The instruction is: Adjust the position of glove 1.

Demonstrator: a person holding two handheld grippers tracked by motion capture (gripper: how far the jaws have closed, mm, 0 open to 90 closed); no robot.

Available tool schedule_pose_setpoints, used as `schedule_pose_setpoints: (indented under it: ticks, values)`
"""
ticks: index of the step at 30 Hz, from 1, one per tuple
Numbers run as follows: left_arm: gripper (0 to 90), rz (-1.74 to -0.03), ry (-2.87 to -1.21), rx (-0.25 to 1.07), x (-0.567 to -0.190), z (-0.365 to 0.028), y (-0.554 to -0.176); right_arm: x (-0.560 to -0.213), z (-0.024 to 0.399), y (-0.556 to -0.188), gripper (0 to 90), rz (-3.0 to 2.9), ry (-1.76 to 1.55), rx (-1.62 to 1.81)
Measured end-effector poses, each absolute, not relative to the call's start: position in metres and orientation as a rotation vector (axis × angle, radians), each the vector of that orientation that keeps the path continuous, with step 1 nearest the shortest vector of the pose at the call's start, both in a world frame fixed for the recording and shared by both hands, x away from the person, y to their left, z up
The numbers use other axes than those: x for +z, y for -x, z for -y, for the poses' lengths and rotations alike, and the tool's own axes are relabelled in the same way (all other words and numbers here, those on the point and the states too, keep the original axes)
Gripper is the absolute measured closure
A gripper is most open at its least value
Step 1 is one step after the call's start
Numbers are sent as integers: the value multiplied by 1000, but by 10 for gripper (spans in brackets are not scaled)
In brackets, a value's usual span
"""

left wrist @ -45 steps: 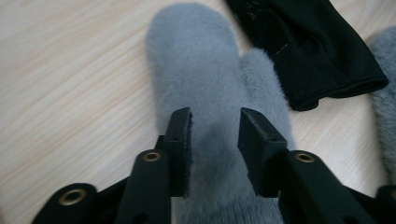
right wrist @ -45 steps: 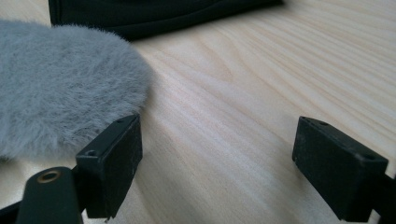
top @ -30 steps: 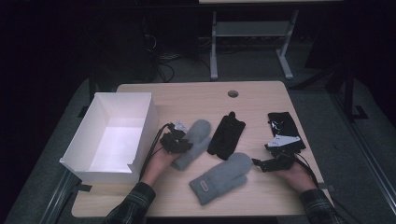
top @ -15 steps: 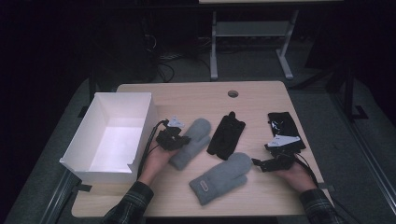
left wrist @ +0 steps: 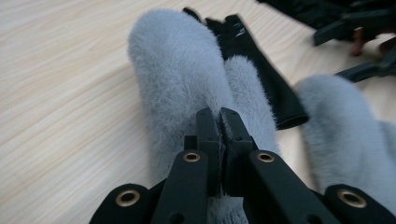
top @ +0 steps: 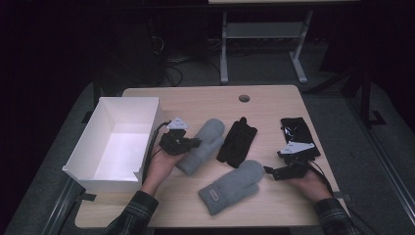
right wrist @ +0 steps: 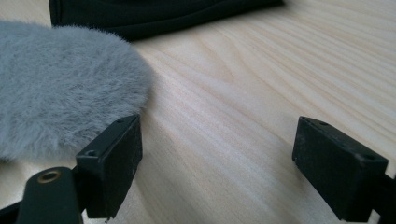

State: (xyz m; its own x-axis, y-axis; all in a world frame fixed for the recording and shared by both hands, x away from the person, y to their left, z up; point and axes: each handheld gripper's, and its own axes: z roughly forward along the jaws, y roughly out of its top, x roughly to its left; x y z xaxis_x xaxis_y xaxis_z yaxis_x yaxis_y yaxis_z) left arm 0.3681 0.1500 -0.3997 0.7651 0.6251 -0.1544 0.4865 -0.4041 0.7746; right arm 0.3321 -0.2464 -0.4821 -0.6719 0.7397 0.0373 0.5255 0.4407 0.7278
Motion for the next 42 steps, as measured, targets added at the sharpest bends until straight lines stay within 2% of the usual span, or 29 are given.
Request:
schedule_pose_setpoints:
  ticks: [16,27,42]
  values:
    - [880,-610,-2104,16,-381,-122,-343,-482,246,-332,161,-2410,-1087,1065]
    - [880,-483,-2149,-104,-387,-93,-328,-482,246,-332,161,-2410,-1086,1065]
    - [880,-480,-2163,-194,-400,-76,-319,-482,246,-332,161,-2410,-1082,1066]
